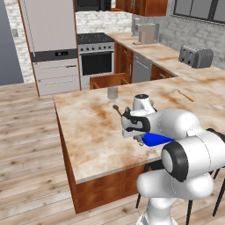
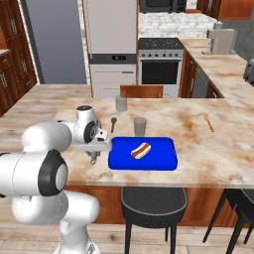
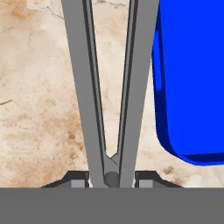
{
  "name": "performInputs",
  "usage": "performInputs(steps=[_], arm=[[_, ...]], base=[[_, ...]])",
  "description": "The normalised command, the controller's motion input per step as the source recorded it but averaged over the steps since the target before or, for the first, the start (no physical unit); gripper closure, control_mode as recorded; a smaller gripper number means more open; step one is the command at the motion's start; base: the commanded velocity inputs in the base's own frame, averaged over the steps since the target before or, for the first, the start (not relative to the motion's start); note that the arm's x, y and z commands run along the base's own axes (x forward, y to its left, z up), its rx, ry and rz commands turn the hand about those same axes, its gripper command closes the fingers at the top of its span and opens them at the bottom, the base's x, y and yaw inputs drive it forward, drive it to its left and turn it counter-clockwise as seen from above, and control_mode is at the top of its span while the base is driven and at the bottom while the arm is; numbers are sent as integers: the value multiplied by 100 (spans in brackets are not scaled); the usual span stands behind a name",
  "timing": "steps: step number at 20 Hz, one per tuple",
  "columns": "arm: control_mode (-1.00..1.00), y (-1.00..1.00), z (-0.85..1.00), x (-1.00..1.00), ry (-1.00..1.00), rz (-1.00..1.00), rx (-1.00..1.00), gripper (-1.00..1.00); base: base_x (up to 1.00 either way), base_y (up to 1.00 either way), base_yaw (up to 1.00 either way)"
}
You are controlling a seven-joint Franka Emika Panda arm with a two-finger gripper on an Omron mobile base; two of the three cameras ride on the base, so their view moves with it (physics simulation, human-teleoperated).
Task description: Take the tongs from the drawer on the right and place them on the dining counter next to the tray containing the hot dog.
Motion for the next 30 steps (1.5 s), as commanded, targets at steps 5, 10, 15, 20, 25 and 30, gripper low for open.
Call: performInputs(steps=[5, 10, 15, 20, 25, 30], arm=[[-100, 0, -26, 15, 0, 0, -3, 100], [-100, 0, -20, 13, 0, 0, 0, 100], [-100, 0, -20, 12, 0, 0, 0, 100], [-100, 0, -24, 12, 0, 0, 0, 100], [-100, 0, -22, 13, 0, 0, 0, 100], [-100, 0, -22, 13, 0, 0, 0, 100]], base=[[0, 0, 0], [0, 0, 0], [0, 0, 0], [0, 0, 0], [0, 0, 0], [0, 0, 0]])
